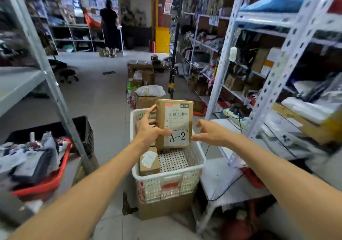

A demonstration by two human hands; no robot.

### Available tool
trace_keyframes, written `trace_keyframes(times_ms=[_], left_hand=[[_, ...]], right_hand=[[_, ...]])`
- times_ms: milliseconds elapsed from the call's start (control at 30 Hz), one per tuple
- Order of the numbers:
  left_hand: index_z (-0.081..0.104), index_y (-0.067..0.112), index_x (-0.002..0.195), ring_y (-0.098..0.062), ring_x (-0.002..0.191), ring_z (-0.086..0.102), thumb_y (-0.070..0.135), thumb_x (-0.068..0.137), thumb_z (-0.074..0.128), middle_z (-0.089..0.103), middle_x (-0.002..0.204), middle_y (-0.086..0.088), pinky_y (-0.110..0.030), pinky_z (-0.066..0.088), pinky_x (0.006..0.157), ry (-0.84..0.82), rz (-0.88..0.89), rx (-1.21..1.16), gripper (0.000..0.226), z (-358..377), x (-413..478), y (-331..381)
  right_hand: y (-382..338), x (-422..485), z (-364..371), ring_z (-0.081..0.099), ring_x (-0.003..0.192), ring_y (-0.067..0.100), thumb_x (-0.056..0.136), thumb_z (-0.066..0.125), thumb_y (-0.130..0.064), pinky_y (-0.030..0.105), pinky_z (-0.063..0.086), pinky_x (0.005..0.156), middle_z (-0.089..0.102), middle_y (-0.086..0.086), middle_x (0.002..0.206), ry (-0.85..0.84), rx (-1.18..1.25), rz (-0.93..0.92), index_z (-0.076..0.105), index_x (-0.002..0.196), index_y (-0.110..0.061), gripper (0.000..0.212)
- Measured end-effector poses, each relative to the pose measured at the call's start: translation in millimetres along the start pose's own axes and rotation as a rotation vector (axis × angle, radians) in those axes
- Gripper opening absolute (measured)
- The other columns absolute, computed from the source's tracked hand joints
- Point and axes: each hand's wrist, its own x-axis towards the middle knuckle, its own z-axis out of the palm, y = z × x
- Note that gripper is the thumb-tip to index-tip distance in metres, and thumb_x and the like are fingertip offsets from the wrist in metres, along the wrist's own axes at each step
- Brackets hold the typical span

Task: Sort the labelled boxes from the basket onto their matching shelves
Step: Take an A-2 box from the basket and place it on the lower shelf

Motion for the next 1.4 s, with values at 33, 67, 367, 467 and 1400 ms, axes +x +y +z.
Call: trace_keyframes(times_ms=[33, 67, 367, 467, 1400], left_hand=[[0.035, 0.038, 0.14, -0.027, 0.114, 0.059, -0.006, 0.057, 0.085, 0.059, 0.122, -0.012, -0.051, 0.053, 0.091, -0.011, -0.008, -0.006, 0.106, 7.1, -15.0, -3.4], [0.036, 0.038, 0.138, -0.026, 0.11, 0.061, -0.008, 0.057, 0.084, 0.062, 0.118, -0.011, -0.05, 0.054, 0.089, -0.028, -0.012, -0.008, 0.104, 14.7, -29.8, -5.6], [0.043, 0.038, 0.129, -0.023, 0.1, 0.066, -0.013, 0.058, 0.082, 0.068, 0.107, -0.01, -0.038, 0.058, 0.075, -0.287, -0.069, 0.005, 0.096, 128.6, -106.2, -14.8], [0.047, 0.042, 0.121, -0.025, 0.1, 0.066, -0.014, 0.057, 0.083, 0.067, 0.11, -0.016, -0.043, 0.058, 0.077, -0.402, -0.077, -0.006, 0.092, 186.8, -116.0, -8.8], [0.032, 0.036, 0.135, -0.019, 0.094, 0.067, -0.013, 0.067, 0.071, 0.069, 0.105, -0.011, -0.031, 0.053, 0.065, -1.832, 0.026, -0.058, 0.093, 592.4, -332.4, 45.4]], right_hand=[[5.2, -16.1, 1.7, 0.052, 0.097, 0.018, 0.086, 0.066, -0.045, 0.03, 0.044, 0.079, 0.057, 0.01, 0.126, 0.007, -0.034, -0.006, 0.045, 0.132, -0.009, 0.063], [11.0, -32.3, 3.1, 0.052, 0.096, 0.018, 0.085, 0.067, -0.043, 0.031, 0.045, 0.08, 0.057, 0.009, 0.125, 0.013, -0.059, -0.01, 0.046, 0.131, -0.009, 0.06], [104.3, -187.3, -7.9, 0.053, 0.106, 0.023, 0.086, 0.065, -0.037, 0.03, 0.042, 0.079, 0.055, 0.007, 0.124, 0.073, -0.094, 0.22, 0.046, 0.13, -0.009, 0.055], [141.9, -239.6, -20.4, 0.051, 0.083, 0.022, 0.084, 0.064, -0.036, 0.031, 0.037, 0.062, 0.057, 0.003, 0.091, 0.162, -0.141, 0.376, 0.05, 0.096, -0.012, 0.03], [196.3, -597.2, -25.5, 0.056, 0.102, 0.02, 0.083, 0.071, -0.036, 0.032, 0.047, 0.084, 0.055, 0.0, 0.112, 0.594, 0.167, 1.656, 0.049, 0.122, -0.016, 0.049]])
